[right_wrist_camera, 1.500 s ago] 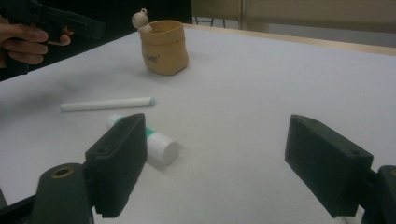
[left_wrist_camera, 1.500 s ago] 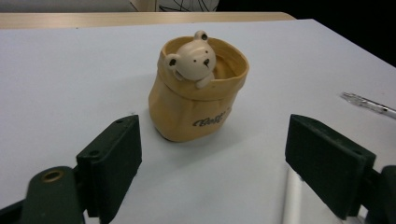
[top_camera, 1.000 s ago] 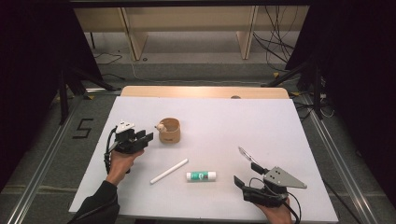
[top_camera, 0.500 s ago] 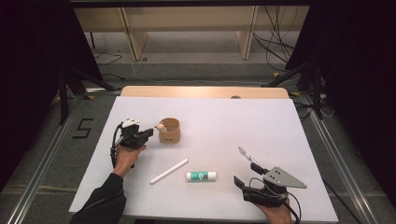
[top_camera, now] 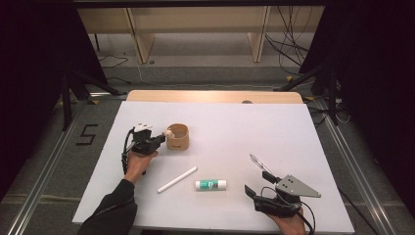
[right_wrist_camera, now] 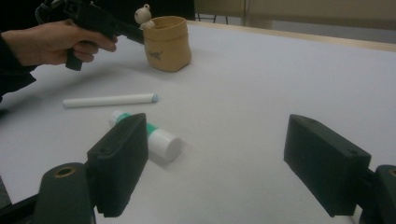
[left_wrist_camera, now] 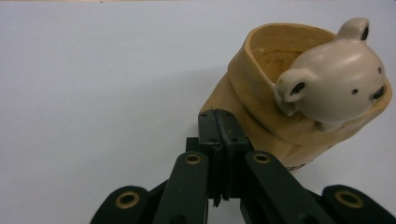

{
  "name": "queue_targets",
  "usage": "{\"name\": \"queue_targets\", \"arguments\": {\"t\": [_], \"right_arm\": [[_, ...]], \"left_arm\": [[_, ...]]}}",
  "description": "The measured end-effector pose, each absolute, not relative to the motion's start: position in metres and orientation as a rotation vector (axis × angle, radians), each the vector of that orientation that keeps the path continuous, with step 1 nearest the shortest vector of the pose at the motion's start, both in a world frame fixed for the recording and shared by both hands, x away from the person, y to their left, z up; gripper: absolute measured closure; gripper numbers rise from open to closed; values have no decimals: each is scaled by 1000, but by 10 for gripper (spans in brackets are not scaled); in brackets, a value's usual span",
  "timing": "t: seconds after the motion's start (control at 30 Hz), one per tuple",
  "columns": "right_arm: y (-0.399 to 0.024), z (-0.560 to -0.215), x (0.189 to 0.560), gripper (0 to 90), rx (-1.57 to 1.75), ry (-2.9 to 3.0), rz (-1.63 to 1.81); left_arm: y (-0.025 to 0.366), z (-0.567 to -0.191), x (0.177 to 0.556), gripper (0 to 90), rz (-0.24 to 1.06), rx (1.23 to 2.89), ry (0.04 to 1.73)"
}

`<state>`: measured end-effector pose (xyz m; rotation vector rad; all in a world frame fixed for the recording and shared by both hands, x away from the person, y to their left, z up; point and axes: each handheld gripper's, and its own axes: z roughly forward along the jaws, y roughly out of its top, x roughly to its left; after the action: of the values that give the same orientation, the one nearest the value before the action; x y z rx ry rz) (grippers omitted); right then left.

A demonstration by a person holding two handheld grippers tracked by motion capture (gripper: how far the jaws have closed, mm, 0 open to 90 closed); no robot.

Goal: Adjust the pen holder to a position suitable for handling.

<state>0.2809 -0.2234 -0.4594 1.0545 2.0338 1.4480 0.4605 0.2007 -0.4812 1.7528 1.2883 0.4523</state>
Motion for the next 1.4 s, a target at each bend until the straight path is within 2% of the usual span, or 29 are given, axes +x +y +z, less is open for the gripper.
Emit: {"name": "queue_targets", "arguments": {"t": [0.5,1.4], "right_arm": [[-221,-460,281,227,1053,2042,1444],[-219,-462,283,228,1057,2059,1443]], "left_arm": [[192,-480,462,895,453,1735,1309],[143,-481,469,895,390,1788,1293]]}}
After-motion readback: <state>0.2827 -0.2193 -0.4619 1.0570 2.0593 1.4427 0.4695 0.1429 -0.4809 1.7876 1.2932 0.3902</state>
